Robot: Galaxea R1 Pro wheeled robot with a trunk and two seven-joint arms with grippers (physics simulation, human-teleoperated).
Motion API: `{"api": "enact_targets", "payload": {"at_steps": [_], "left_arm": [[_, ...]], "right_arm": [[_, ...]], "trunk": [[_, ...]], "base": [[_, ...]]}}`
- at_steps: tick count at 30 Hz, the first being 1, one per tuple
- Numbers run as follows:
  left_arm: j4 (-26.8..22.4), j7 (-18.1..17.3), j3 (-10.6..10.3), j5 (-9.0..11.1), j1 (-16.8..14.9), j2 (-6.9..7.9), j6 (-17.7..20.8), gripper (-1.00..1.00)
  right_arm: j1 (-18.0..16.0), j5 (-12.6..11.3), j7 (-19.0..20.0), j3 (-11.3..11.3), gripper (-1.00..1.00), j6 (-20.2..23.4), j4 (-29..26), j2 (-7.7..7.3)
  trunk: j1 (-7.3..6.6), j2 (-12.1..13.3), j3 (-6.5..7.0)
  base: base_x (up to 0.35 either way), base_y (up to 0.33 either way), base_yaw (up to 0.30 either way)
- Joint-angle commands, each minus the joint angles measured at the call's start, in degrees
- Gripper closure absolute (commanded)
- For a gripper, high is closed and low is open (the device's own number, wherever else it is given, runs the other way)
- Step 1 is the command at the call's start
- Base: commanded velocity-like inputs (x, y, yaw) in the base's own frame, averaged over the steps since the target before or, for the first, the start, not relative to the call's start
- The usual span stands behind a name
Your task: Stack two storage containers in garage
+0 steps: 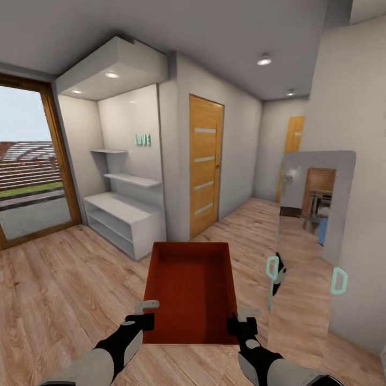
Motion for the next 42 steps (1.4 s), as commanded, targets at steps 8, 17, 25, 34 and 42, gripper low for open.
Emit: {"api": "enact_targets", "payload": {"at_steps": [8, 17, 25, 34, 42], "left_arm": [[0.0, 1.4, 1.3, -0.3, 0.0, 1.33, 0.3, 1.0], [0.0, 1.4, 1.3, -0.3, 0.0, 1.33, 0.3, 1.0], [0.0, 1.4, 1.3, -0.3, 0.0, 1.33, 0.3, 1.0], [0.0, 1.4, 1.3, -0.3, 0.0, 1.33, 0.3, 1.0], [0.0, 1.4, 1.3, -0.3, 0.0, 1.33, 0.3, 1.0]], "right_arm": [[-0.1, 0.6, -0.1, -4.3, 1.0, -0.8, -0.2, 0.05], [-0.1, 0.7, -0.1, -4.3, 1.0, -0.8, -0.2, 0.05], [-0.1, 0.7, -0.1, -4.3, 1.0, -0.8, -0.2, 0.05], [-0.1, 0.7, -0.1, -4.3, 1.0, -0.8, -0.2, 0.05], [-0.1, 0.7, -0.1, -4.3, 1.0, -0.8, -0.2, 0.05]], "trunk": [[0.04, -0.1, -0.09], [0.04, -0.1, -0.09], [0.04, -0.1, -0.09], [0.04, -0.1, -0.09], [0.04, -0.1, -0.09]], "base": [[0.322, 0.16, -0.249], [0.322, 0.163, -0.041], [0.322, 0.163, -0.126], [0.322, 0.169, -0.281], [0.322, 0.169, -0.287]]}}
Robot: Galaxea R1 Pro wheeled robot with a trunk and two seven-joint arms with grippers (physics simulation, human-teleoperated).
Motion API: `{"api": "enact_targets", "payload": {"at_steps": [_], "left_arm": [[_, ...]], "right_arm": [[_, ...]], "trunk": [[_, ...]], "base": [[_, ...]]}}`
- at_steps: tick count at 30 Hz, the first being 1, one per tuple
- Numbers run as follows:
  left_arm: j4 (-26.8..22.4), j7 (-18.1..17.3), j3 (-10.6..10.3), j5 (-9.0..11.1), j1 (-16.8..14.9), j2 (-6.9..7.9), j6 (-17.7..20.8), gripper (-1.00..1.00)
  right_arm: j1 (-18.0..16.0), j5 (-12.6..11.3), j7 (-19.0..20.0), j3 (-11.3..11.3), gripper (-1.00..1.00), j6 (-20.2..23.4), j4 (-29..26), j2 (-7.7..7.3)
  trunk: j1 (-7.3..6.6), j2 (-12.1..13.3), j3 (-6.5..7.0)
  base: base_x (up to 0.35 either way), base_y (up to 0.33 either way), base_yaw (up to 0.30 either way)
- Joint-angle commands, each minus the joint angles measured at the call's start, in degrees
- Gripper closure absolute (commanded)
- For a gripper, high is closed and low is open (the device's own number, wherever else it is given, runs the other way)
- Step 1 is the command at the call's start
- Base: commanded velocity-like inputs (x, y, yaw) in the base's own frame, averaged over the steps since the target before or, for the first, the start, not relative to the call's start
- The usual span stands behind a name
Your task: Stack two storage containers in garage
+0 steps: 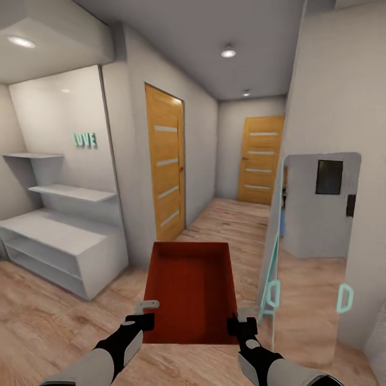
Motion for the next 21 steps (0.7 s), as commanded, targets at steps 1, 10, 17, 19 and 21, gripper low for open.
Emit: {"api": "enact_targets", "payload": {"at_steps": [1, 10, 17, 19, 21], "left_arm": [[0.0, 1.5, 1.3, -0.3, 0.0, 1.34, 0.3, 1.0], [0.0, 1.5, 1.3, -0.2, 0.0, 1.34, 0.3, 1.0], [0.0, 1.5, 1.3, -0.2, 0.0, 1.34, 0.3, 1.0], [0.0, 1.5, 1.3, -0.3, 0.0, 1.34, 0.3, 1.0], [0.0, 1.5, 1.3, -0.2, 0.0, 1.34, 0.3, 1.0]], "right_arm": [[-0.1, 0.6, -0.1, -4.2, 1.0, -0.8, -0.2, 0.05], [-0.1, 0.6, -0.1, -4.2, 1.0, -0.8, -0.2, 0.05], [-0.1, 0.6, -0.1, -4.2, 1.0, -0.8, -0.2, 0.06], [-0.1, 0.6, -0.1, -4.2, 1.0, -0.8, -0.2, 0.05], [-0.1, 0.6, -0.1, -4.2, 1.0, -0.8, -0.2, 0.05]], "trunk": [[0.04, -0.1, -0.09], [0.04, -0.1, -0.08], [0.04, -0.1, -0.08], [0.04, -0.1, -0.08], [0.04, -0.1, -0.08]], "base": [[0.322, 0.17, -0.287], [0.321, 0.17, -0.213], [0.321, 0.171, -0.015], [0.321, 0.171, -0.001], [0.321, 0.171, 0.0]]}}
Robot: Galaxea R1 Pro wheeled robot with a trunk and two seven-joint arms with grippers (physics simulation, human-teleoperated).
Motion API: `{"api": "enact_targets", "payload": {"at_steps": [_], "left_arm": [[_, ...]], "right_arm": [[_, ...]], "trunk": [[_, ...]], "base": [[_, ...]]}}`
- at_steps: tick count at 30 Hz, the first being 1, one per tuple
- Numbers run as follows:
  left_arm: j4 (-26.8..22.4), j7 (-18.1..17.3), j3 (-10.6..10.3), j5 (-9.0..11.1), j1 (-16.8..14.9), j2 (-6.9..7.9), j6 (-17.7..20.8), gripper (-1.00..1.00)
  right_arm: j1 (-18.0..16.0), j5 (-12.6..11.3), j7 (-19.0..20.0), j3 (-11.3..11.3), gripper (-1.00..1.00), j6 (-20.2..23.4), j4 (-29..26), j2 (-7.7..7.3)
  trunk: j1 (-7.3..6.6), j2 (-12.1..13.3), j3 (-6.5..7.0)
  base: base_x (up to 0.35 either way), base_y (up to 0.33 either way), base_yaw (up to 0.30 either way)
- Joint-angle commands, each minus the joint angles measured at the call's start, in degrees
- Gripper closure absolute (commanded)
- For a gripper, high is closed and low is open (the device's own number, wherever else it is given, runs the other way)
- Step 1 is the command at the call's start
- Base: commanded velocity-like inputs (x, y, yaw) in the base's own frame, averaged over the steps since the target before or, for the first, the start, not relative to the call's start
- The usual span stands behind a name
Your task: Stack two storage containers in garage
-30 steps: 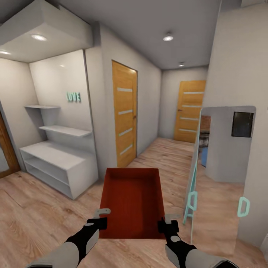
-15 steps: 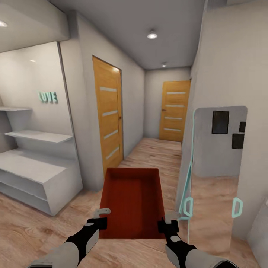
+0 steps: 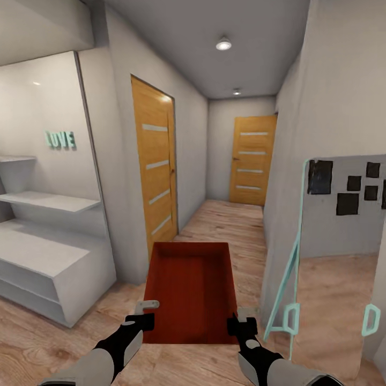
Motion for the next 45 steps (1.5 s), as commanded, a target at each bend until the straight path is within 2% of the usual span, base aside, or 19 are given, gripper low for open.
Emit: {"api": "enact_targets", "payload": {"at_steps": [1, 9, 40, 45], "left_arm": [[0.0, 1.4, 1.3, -0.3, 0.0, 1.32, 0.3, 1.0], [0.0, 1.4, 1.3, -0.3, 0.0, 1.32, 0.3, 1.0], [0.0, 1.4, 1.3, -0.3, 0.0, 1.32, 0.3, 1.0], [0.0, 1.4, 1.3, -0.3, 0.0, 1.32, 0.3, 1.0]], "right_arm": [[-0.1, 0.6, -0.1, -4.2, 1.0, -0.8, -0.2, 0.04], [-0.1, 0.6, -0.1, -4.2, 1.0, -0.8, -0.2, 0.04], [-0.1, 0.6, -0.1, -4.2, 1.0, -0.8, -0.2, 0.04], [-0.1, 0.6, -0.2, -4.2, 1.0, -0.8, -0.2, 0.04]], "trunk": [[0.04, -0.1, -0.09], [0.04, -0.1, -0.09], [0.04, -0.1, -0.09], [0.04, -0.1, -0.09]], "base": [[0.321, 0.171, 0.0], [0.321, 0.171, -0.059], [0.32, 0.176, -0.251], [0.319, 0.176, -0.097]]}}
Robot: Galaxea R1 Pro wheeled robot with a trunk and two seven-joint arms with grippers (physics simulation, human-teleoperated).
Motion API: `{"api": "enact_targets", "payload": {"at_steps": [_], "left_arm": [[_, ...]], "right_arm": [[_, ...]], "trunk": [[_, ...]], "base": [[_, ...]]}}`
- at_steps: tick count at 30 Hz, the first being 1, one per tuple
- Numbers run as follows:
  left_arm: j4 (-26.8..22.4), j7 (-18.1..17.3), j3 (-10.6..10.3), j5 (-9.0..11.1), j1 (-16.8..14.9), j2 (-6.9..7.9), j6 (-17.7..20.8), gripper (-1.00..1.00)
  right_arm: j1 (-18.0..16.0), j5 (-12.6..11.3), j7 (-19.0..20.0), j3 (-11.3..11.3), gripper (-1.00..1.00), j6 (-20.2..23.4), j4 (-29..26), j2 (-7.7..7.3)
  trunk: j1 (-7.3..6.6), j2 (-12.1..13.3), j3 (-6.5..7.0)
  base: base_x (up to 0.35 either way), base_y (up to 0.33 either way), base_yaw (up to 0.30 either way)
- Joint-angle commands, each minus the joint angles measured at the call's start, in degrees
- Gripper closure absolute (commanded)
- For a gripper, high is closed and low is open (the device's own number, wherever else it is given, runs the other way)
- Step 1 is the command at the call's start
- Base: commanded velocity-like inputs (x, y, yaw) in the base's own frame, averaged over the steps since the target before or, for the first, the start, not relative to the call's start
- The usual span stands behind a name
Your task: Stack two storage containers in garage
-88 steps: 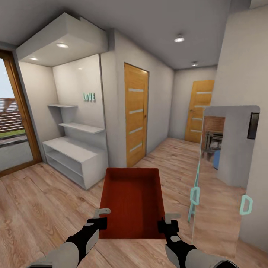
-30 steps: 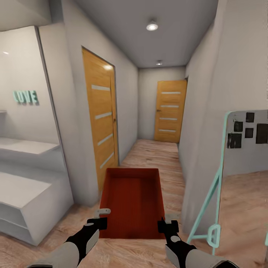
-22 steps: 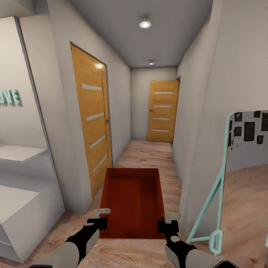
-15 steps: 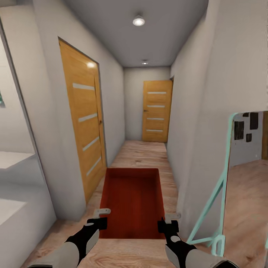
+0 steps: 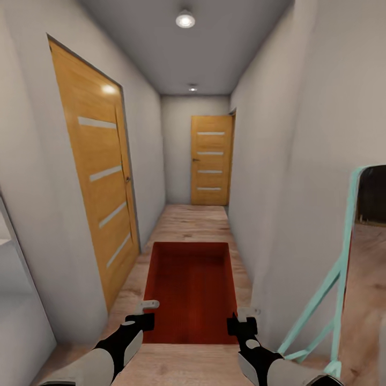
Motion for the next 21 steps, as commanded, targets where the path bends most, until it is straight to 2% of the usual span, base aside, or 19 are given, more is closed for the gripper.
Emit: {"api": "enact_targets", "payload": {"at_steps": [1, 21], "left_arm": [[0.0, 1.5, 1.3, -0.3, 0.0, 1.32, 0.3, 1.0], [0.0, 1.5, 1.3, -0.2, 0.0, 2.01, 0.3, 1.0]], "right_arm": [[-0.1, 0.5, -0.2, -4.2, 1.0, -0.9, -0.2, 0.04], [-0.1, 0.5, -0.2, -4.2, 1.0, -0.8, -0.2, 0.04]], "trunk": [[0.04, -0.1, -0.09], [0.04, -0.1, -0.09]], "base": [[0.319, 0.176, -0.011], [0.319, 0.124, -0.001]]}}
